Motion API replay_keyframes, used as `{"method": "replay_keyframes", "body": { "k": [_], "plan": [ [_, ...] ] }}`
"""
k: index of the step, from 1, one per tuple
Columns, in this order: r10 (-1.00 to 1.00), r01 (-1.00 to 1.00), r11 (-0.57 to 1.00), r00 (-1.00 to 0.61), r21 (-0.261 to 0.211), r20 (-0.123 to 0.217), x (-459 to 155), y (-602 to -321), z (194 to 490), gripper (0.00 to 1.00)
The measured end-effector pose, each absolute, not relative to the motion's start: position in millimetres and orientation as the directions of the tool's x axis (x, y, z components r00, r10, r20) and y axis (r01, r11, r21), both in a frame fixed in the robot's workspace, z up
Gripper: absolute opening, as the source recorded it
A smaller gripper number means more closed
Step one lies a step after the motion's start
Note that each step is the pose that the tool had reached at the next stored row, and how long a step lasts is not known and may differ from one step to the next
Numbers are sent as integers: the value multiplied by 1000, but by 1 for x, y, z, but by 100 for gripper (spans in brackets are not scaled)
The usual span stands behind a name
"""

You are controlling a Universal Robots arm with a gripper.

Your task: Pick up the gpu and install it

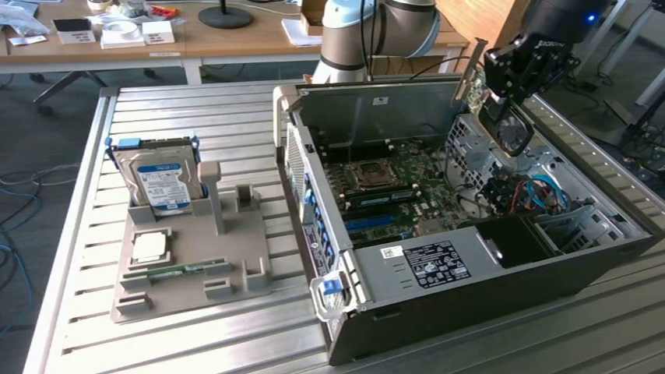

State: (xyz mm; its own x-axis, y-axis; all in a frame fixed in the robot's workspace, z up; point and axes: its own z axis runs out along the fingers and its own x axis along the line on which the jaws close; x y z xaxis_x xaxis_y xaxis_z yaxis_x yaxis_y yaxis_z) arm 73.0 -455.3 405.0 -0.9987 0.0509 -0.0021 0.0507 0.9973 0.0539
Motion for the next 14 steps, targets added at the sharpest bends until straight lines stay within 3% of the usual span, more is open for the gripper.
{"method": "replay_keyframes", "body": {
  "k": [14],
  "plan": [
    [51,51,997,-999,54,-2,73,-455,400,27]
  ]
}}
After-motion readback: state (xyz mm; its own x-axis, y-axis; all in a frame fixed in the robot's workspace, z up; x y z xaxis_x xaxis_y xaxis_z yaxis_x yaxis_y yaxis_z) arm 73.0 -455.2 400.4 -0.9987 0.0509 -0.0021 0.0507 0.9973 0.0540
